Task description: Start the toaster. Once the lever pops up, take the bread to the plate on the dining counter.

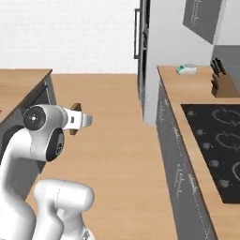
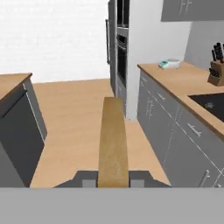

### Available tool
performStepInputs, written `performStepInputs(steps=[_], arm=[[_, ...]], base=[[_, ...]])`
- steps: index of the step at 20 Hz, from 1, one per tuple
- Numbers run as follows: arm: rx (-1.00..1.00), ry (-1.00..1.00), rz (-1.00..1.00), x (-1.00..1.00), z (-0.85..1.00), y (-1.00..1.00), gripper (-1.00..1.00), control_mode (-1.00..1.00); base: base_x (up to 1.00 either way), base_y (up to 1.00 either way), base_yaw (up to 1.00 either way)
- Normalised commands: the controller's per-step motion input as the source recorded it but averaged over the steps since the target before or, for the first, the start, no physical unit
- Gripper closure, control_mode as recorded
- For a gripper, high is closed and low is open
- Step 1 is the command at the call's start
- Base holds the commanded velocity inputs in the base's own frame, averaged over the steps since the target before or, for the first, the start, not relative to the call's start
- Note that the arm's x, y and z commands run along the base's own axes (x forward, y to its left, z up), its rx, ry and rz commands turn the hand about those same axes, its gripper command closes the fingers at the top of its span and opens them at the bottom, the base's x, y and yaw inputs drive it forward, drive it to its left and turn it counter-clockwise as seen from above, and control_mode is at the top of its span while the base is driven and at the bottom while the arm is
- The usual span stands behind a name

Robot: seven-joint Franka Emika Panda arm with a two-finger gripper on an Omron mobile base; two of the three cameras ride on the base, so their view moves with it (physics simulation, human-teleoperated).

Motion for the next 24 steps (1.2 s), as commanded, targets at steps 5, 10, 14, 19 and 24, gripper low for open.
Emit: performStepInputs(steps=[5,10,14,19,24], arm=[[0.00,0.00,0.00,0.00,0.00,0.00,1.00,1.00],[0.00,0.00,0.00,0.00,0.00,0.00,1.00,1.00],[0.00,0.00,0.00,0.00,0.00,0.00,1.00,1.00],[0.00,0.00,0.00,0.00,0.00,0.00,1.00,1.00],[0.00,0.00,0.00,0.00,0.00,0.00,1.00,1.00]], base=[[-0.05,0.00,1.00],[-0.05,0.00,1.00],[-0.05,0.00,1.00],[-0.10,0.09,1.00],[-0.25,0.83,0.77]])
